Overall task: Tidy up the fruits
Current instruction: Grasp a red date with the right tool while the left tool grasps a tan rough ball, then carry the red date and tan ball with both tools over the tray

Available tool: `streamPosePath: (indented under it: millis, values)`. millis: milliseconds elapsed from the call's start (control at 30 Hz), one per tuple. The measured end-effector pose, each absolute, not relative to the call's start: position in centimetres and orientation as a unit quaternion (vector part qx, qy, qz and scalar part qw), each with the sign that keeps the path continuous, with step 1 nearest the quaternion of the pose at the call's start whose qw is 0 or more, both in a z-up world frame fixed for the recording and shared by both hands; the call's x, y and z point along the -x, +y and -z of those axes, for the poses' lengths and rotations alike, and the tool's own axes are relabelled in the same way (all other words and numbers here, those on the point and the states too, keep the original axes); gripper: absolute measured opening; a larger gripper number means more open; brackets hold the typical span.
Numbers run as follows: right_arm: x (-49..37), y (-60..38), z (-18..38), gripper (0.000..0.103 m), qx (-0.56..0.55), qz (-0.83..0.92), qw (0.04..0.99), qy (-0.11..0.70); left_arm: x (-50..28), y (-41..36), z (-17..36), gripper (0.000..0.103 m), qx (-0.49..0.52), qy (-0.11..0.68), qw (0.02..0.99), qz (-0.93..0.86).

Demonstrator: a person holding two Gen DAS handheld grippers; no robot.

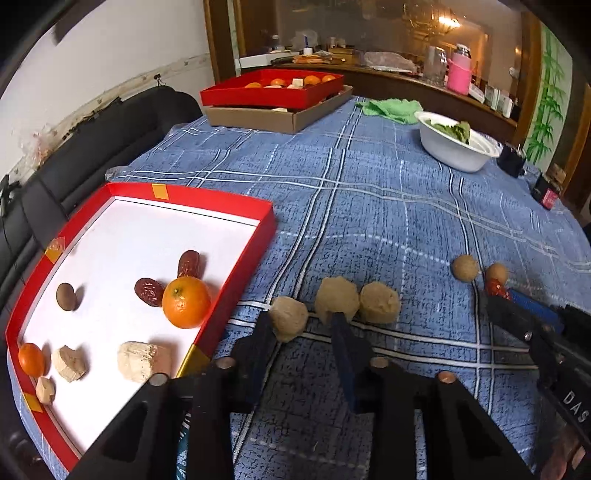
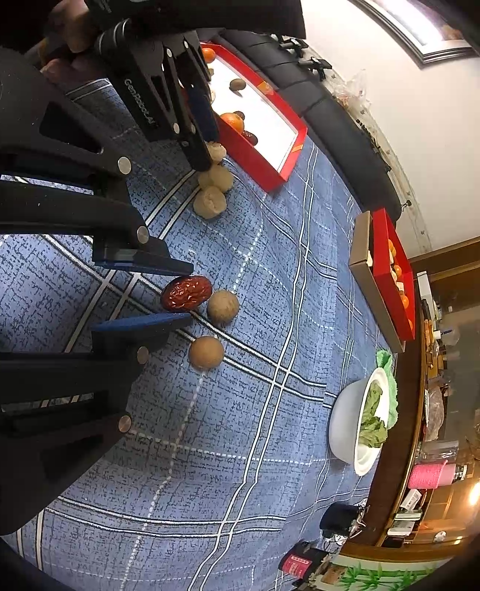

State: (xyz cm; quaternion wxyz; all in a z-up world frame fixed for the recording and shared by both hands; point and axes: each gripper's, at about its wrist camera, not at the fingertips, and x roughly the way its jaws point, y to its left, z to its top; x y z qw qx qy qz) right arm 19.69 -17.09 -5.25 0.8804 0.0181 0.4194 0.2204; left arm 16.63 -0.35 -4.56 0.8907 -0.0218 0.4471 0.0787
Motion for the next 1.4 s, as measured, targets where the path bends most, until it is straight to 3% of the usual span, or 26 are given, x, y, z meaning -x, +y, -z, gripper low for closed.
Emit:
streamPosePath:
  millis: [367, 433, 567, 1000, 1400]
  values:
    - [-19.7, -17.0, 5.3, 0.019, -0.018, -0.222, 0.880, 0.420, -17.1, 1.0, 5.7, 0.029, 0.040, 0.462, 0.882, -0.089]
    - [-19.8, -17.1, 5.3, 0.019, -0.018, -0.222, 0.879, 0.421, -18.0, 0.9, 5.7, 0.024, 0.041, 0.463, 0.881, -0.086]
    - [-19.8, -17.0, 5.4, 0.019, -0.017, -0.223, 0.879, 0.422, -18.4, 0.6, 5.7, 0.024, 0.036, 0.458, 0.884, -0.087]
    - [-19.6, -16.8, 5.3, 0.018, -0.004, -0.206, 0.882, 0.423, -11.7, -1.6, 4.7, 0.023, 0.052, 0.450, 0.891, -0.034]
    - [-14.3, -17.8, 2.8, 0.019, 0.023, -0.185, 0.891, 0.414, -8.1, -2.0, 2.7, 0.023, 0.063, 0.425, 0.903, -0.014]
